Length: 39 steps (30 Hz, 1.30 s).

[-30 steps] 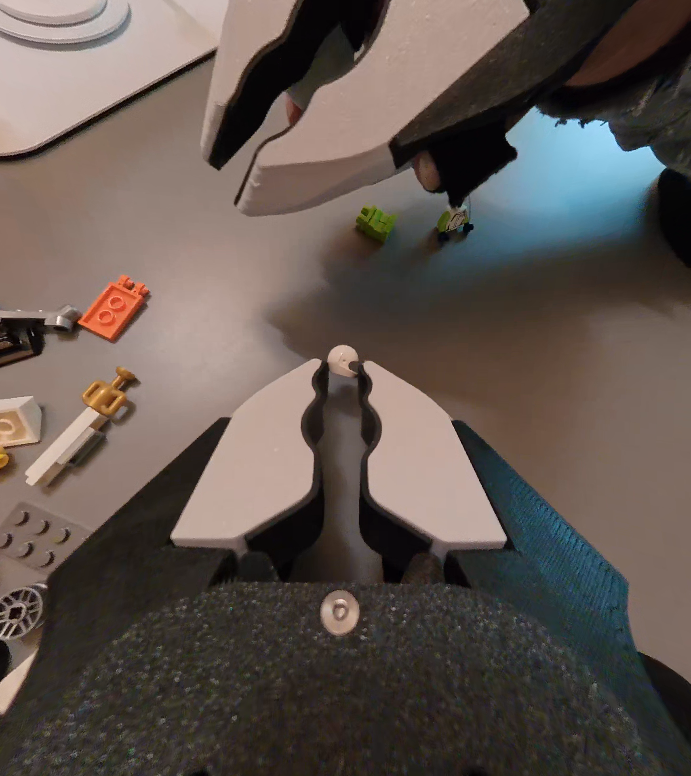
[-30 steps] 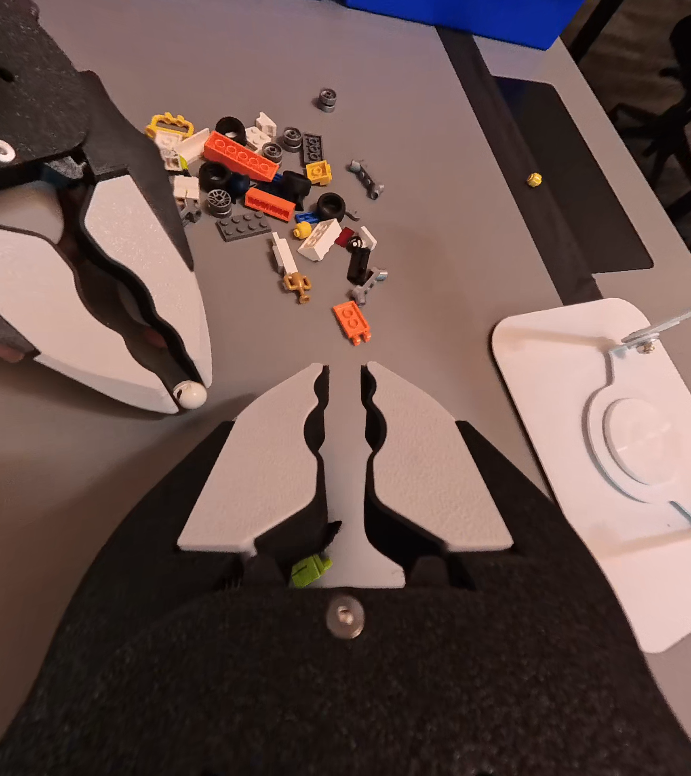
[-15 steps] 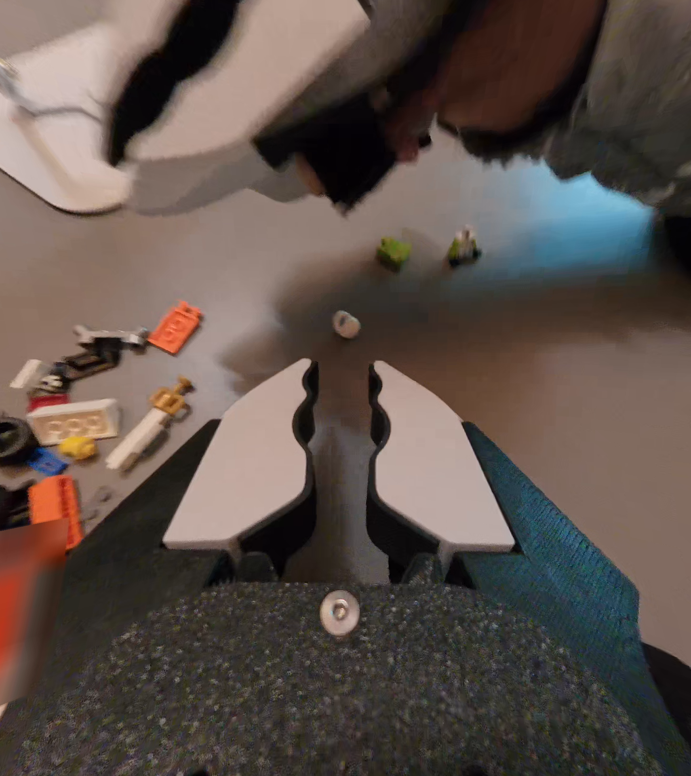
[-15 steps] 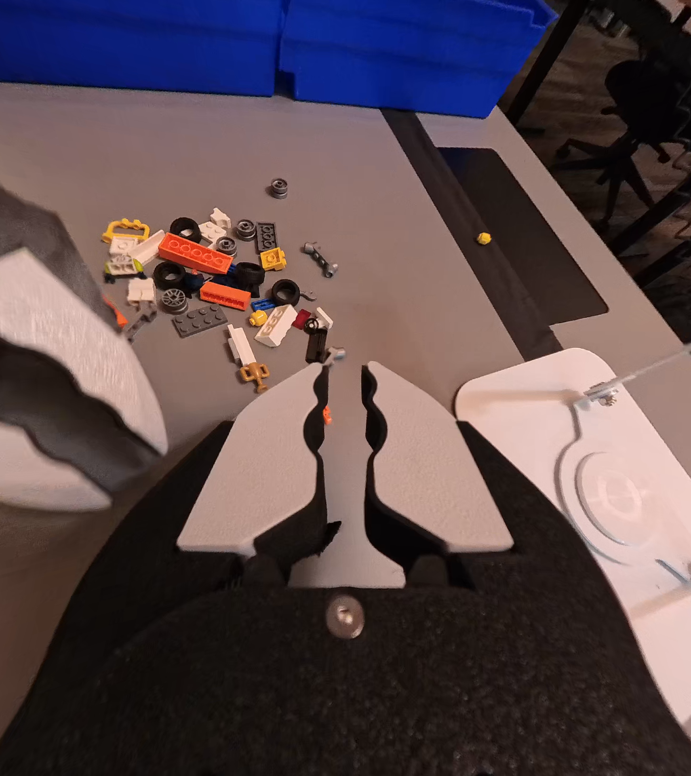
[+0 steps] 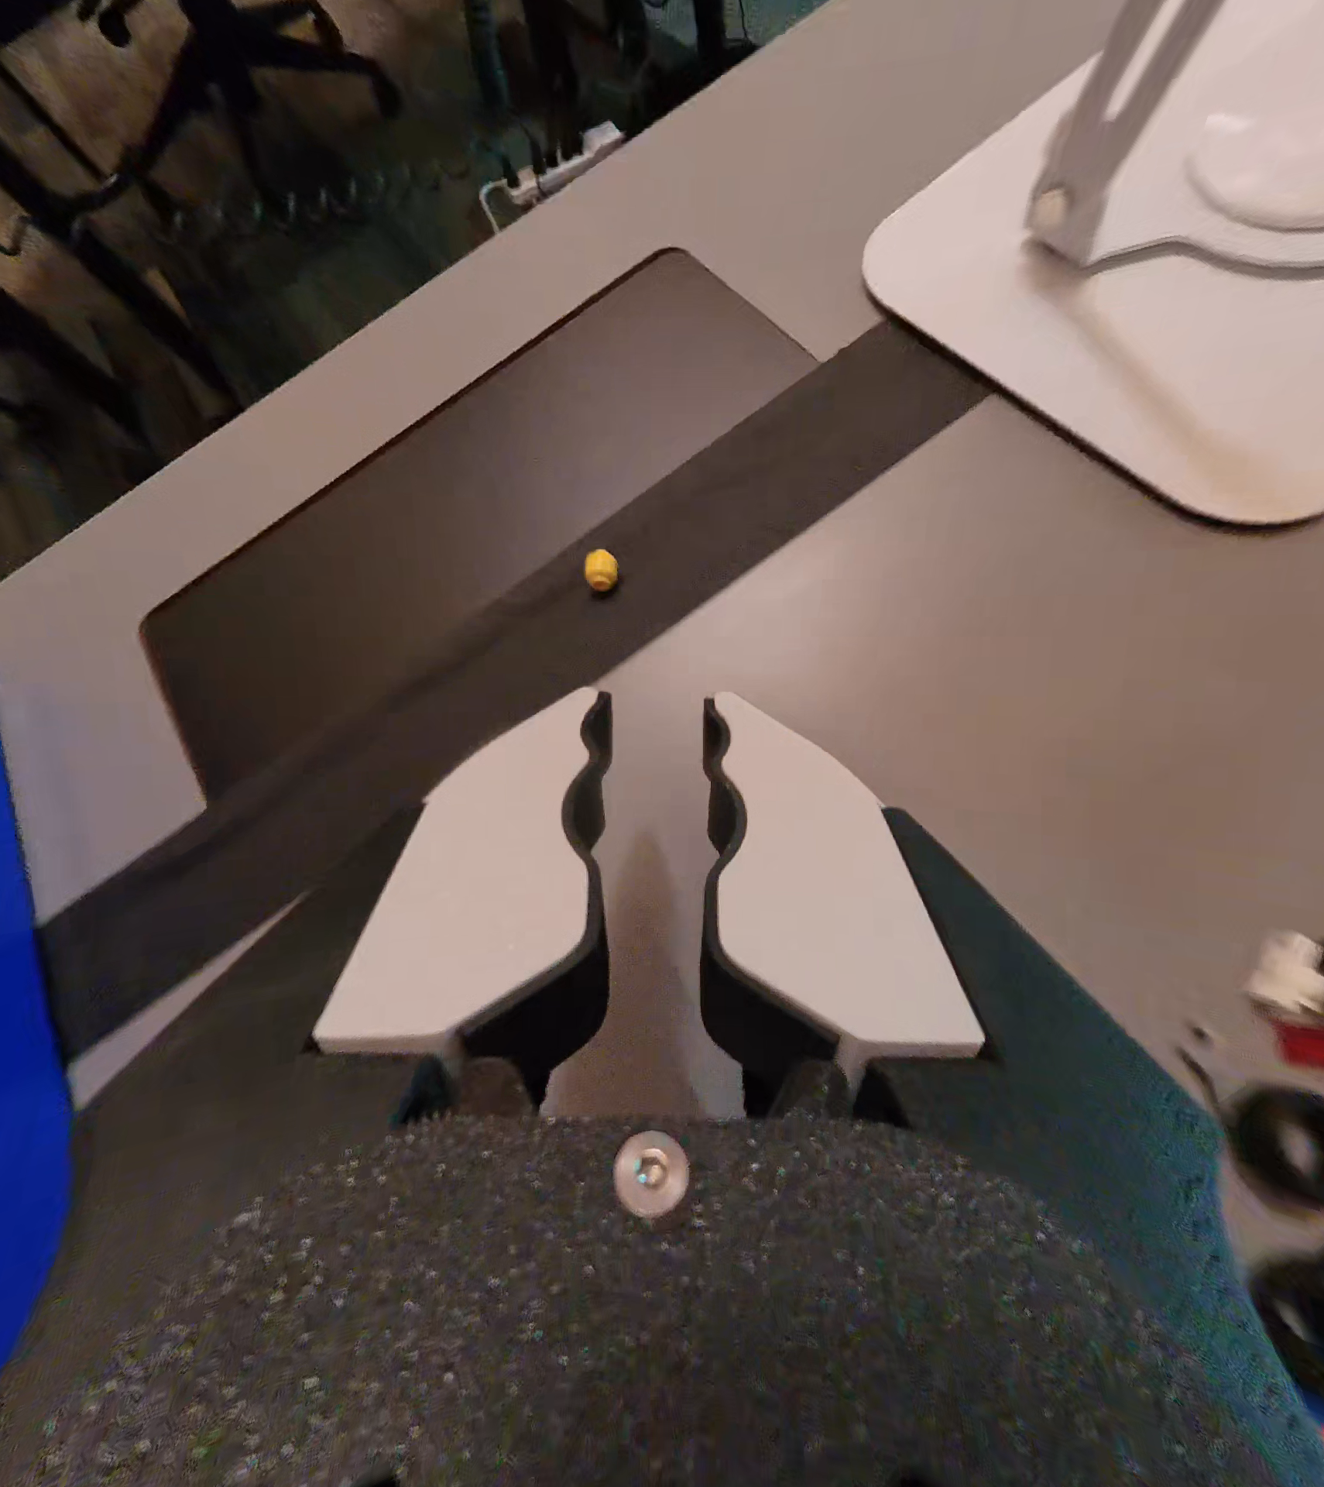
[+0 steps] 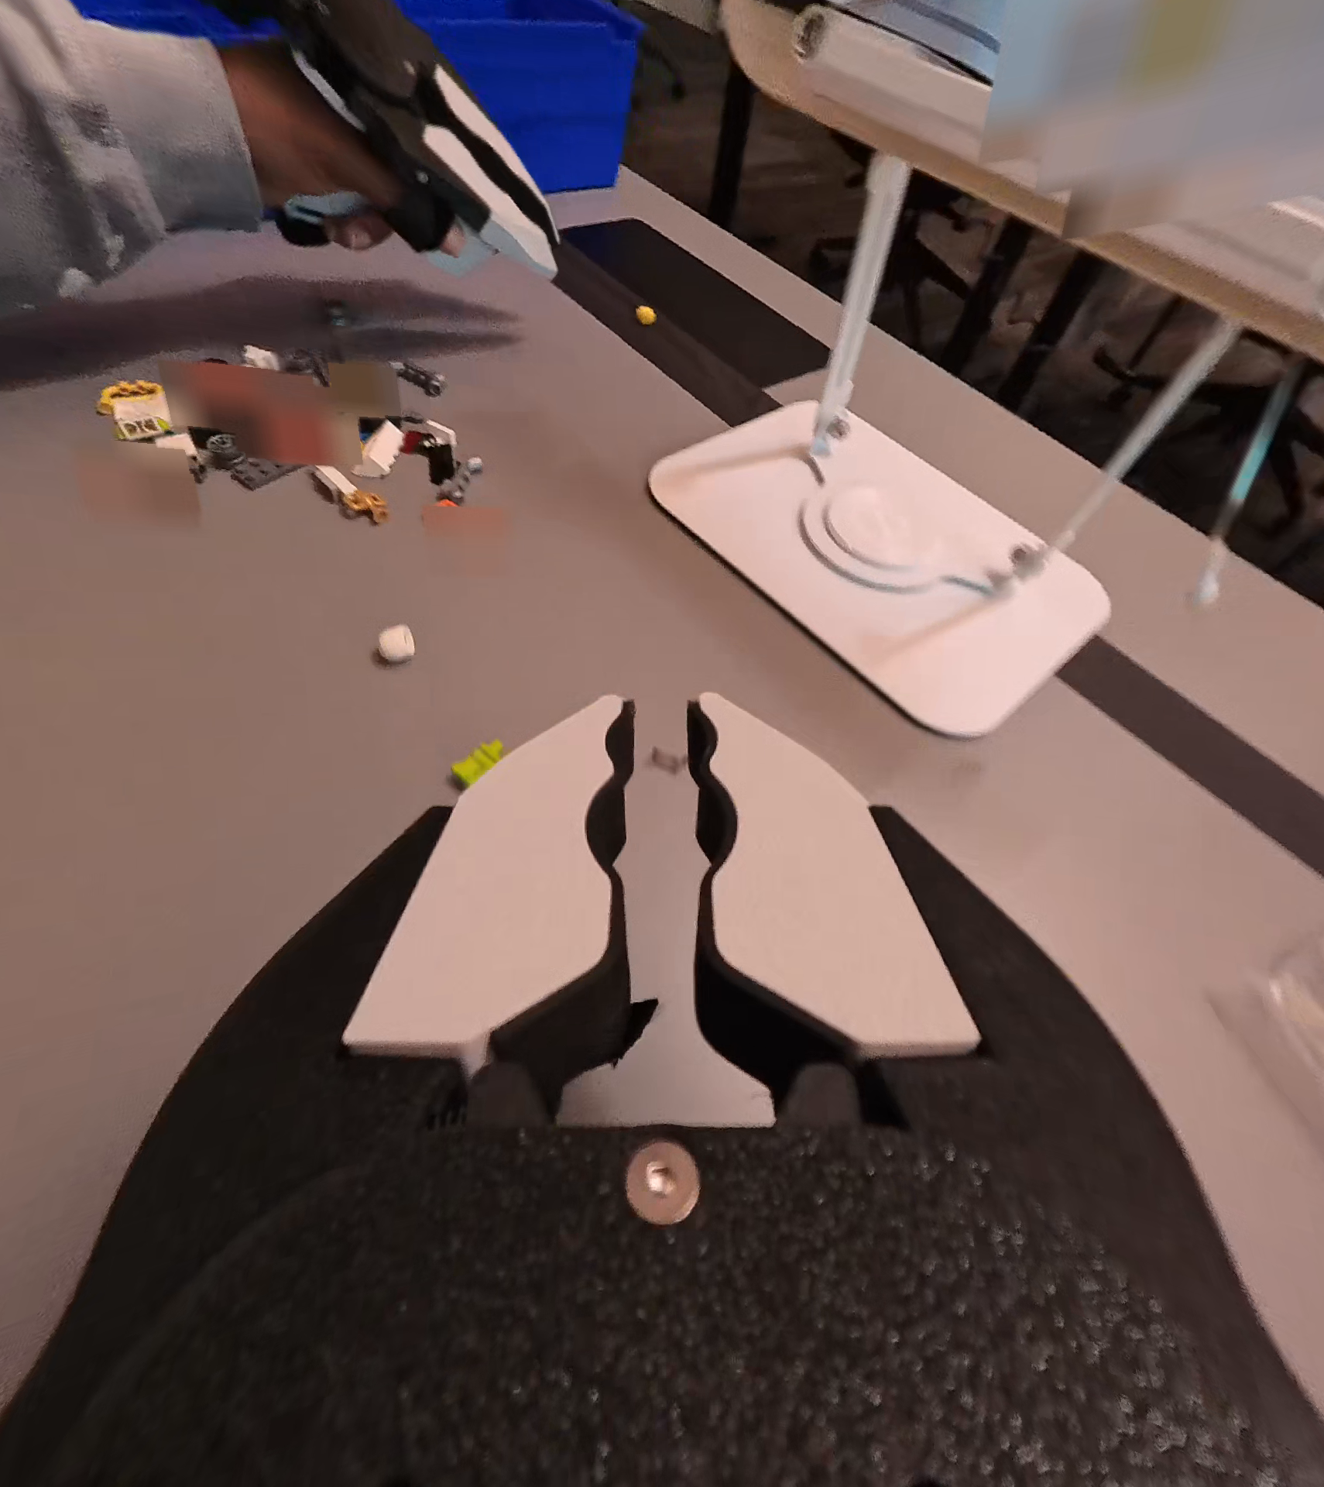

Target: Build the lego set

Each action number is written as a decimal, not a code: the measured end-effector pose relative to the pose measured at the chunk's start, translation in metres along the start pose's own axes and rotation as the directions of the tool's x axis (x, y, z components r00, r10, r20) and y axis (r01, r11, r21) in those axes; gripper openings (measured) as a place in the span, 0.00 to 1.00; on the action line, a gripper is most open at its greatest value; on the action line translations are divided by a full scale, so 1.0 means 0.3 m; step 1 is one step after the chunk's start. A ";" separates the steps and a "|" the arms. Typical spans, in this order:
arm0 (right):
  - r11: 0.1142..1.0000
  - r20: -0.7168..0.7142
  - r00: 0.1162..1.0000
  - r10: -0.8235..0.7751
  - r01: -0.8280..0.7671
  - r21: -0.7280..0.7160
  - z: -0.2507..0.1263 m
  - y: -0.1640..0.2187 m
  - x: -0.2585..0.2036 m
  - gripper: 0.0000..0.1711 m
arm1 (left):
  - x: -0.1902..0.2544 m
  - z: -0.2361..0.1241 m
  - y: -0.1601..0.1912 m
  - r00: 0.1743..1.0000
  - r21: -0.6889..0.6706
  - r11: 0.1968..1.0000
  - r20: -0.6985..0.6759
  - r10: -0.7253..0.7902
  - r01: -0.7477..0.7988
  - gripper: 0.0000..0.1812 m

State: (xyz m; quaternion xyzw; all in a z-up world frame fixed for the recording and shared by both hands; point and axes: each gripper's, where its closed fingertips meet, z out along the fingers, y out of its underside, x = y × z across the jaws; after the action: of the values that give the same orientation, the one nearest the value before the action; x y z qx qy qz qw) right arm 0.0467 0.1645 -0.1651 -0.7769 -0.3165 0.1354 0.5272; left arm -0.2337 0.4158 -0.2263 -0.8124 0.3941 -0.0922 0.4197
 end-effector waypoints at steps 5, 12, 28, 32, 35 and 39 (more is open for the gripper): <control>0.997 -0.092 0.993 0.077 -0.078 -0.014 -0.126 0.095 0.053 0.06 | -0.038 0.158 -0.025 0.997 -0.044 0.996 -0.011 0.077 -0.078 0.12; 0.984 -0.130 0.975 0.179 -0.177 0.027 -0.175 0.134 0.090 0.06 | -0.064 0.224 -0.042 0.997 -0.139 0.987 -0.013 0.080 -0.081 0.10; 0.988 -0.110 0.982 0.154 -0.154 0.013 -0.137 0.145 0.070 0.06 | -0.071 0.254 -0.023 0.998 -0.186 0.981 -0.043 0.046 -0.053 0.06; 0.988 -0.111 0.982 0.151 -0.151 0.009 -0.136 0.143 0.069 0.06 | -0.069 0.243 -0.025 0.998 -0.170 0.984 -0.035 0.042 -0.048 0.06; 0.993 -0.118 0.986 0.118 -0.119 0.003 -0.136 0.137 0.064 0.05 | -0.036 0.188 -0.063 0.998 -0.086 0.996 -0.059 -0.006 0.001 0.06; 0.996 -0.096 0.992 0.086 -0.084 0.028 -0.126 0.113 0.040 0.05 | 0.097 0.025 -0.165 0.976 0.095 0.987 -0.187 -0.108 0.127 0.06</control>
State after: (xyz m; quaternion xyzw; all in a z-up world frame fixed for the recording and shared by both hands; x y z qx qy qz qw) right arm 0.0883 0.1362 -0.1788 -0.7891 -0.2556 0.1237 0.5447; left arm -0.1827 0.4162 -0.1990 -0.7989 0.3765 -0.2115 0.4187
